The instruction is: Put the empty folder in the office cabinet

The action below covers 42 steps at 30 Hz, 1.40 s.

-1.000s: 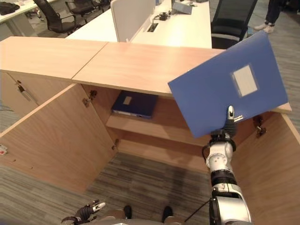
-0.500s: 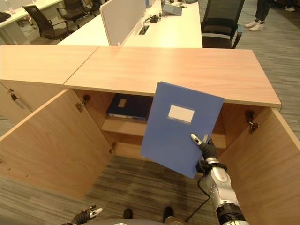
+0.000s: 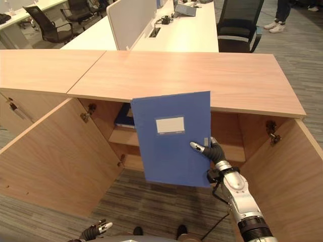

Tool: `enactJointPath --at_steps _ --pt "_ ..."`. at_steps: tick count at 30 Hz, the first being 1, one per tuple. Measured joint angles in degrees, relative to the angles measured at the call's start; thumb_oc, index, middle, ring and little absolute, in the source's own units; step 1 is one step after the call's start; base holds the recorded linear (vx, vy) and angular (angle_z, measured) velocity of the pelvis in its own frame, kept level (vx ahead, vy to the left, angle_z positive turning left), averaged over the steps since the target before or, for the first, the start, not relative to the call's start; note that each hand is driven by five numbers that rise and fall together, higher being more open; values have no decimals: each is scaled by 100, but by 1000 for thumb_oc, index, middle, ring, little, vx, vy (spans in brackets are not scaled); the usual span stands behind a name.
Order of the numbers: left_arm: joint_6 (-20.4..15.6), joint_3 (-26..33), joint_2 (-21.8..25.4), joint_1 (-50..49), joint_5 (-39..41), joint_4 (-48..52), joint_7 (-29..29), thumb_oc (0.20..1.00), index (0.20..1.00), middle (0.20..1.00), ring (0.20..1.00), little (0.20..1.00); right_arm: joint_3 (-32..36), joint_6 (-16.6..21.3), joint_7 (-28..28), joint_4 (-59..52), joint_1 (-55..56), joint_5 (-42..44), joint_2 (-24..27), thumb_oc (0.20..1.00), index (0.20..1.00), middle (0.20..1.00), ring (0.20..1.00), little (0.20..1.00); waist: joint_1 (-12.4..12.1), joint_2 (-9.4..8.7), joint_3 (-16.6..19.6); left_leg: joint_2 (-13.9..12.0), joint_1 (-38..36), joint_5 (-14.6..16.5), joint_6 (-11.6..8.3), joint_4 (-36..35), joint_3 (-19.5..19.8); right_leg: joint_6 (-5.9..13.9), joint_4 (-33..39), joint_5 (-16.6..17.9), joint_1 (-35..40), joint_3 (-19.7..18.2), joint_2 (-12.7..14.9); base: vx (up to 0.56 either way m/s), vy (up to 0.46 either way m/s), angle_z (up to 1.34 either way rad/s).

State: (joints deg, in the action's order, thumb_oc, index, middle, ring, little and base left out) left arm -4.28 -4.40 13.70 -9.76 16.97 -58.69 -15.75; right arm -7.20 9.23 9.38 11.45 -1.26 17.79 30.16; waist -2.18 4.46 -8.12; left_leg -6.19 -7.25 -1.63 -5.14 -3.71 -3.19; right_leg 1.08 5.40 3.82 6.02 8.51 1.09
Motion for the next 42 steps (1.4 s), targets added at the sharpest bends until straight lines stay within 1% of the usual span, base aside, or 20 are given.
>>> enactJointPath --at_steps 2,3,5,7,10,14,17,21,23,26,28,32,34,37,38,42 --pt "0 5 -2 -15 -4 -27 -27 1000 1000 1000 1000 1000 -165 -4 139 -43 11 -331 272 200 200 200 200 200 5 22 -40 0 -4 1 2 -5 -11 3 0 2 -5 -10 1 -17 3 -2" --pt "-3 4 -5 -83 -5 -26 -70 1000 1000 1000 1000 1000 -237 -99 242 -40 67 -487 346 200 200 200 200 200 7 21 -47 0 -16 -21 31 -4 -14 3 0 2 -23 -12 0 -32 8 -4" --pt "-3 5 0 -118 -22 -30 -99 1000 1000 1000 1000 1000 -325 -117 285 -19 61 -577 393 200 200 200 200 200 -8 16 -55 2 -17 -45 11 12 -33 37 1 25 -24 -18 2 0 0 0" --pt "-8 4 3 -116 -64 -27 -114 1000 1000 1000 1000 1000 -541 -126 434 -15 50 -711 552 200 200 200 200 200 -13 -11 -74 2 -44 -39 9 31 -26 19 1 10 19 -12 1 -3 -1 2" --pt "-20 0 2 -87 -124 -24 -133 1000 1000 1000 1000 1000 -671 -140 618 -16 28 -897 585 200 200 200 200 200 -21 -39 -100 -1 -42 -39 9 33 -15 13 1 6 20 -5 -3 -2 -1 1" --pt "-30 -1 4 -85 -267 -25 -145 1000 1000 1000 1000 1000 -886 -240 706 31 -30 -1087 610 200 200 200 200 200 -41 -67 -120 -1 -42 -36 4 47 -4 12 1 5 43 3 -2 0 0 0" --pt "-32 -5 3 -63 -273 -24 -149 1000 1000 1000 1000 1000 -1148 -259 826 314 -118 -1248 604 200 200 200 200 200 -39 -76 -128 -1 -24 -1 -7 56 21 -22 1 -17 71 20 0 8 -1 4" --pt "-32 -12 11 13 -277 -27 -142 1000 1000 1000 1000 1000 -1301 -364 811 867 -171 -1331 538 200 200 200 200 200 -94 -71 -129 1 -16 30 2 64 29 -22 0 -18 74 26 3 0 0 0" --pt "-29 -31 15 46 -278 -28 -136 1000 1000 1000 1000 1000 -1279 -406 737 1394 -196 -1320 371 200 200 200 200 200 -141 -75 -130 0 -20 17 16 68 40 -26 0 -20 85 35 2 0 0 0" --pt "-27 -39 31 71 -277 -22 -113 1000 1000 1000 1000 1000 -1222 -571 528 1814 -207 -1225 222 200 200 200 200 200 -155 -71 -130 2 -25 8 15 72 56 -20 0 -25 102 53 3 26 -4 3" --pt "-21 -41 32 71 -275 -22 -109 1000 1000 1000 1000 1000 -1095 -595 424 2061 -217 -1162 95 200 200 200 200 200 -158 -75 -127 3 -30 6 13 84 78 -7 0 -33 123 79 5 24 -4 7" --pt "17 -76 34 58 -275 -24 -100 1000 1000 1000 1000 1000 -811 -723 160 2381 -263 -663 -163 200 200 200 200 200 -167 -78 -124 2 -28 4 10 92 117 1 1 -46 139 119 2 30 -4 6" --pt "26 -128 35 51 -271 -22 -86 1000 1000 1000 1000 1000 -299 -732 -139 2931 -511 422 -563 200 200 200 200 200 -192 -80 -121 3 -115 13 3 83 149 -4 1 -75 237 146 2 42 7 6" --pt "44 -248 57 50 -270 -22 -52 1000 1000 1000 1000 1000 -9 -719 -321 2935 -682 1112 -703 200 200 200 200 200 -195 -66 -112 3 -113 17 7 73 148 -10 -1 -78 234 145 3 11 4 1" --pt "58 -249 63 48 -269 -21 -34 1000 1000 1000 1000 1000 183 -610 -449 2935 -782 1674 -779 200 200 200 200 200 -196 -64 -104 3 -115 18 8 70 149 -10 -1 -77 234 145 2 0 0 0" --pt "73 -249 67 37 -268 -21 21 1000 1000 1000 1000 1000 512 -421 -618 2936 -839 2232 -886 200 200 200 200 200 -233 -51 -71 3 -122 16 8 70 151 -3 -1 -72 243 146 2 0 0 0"
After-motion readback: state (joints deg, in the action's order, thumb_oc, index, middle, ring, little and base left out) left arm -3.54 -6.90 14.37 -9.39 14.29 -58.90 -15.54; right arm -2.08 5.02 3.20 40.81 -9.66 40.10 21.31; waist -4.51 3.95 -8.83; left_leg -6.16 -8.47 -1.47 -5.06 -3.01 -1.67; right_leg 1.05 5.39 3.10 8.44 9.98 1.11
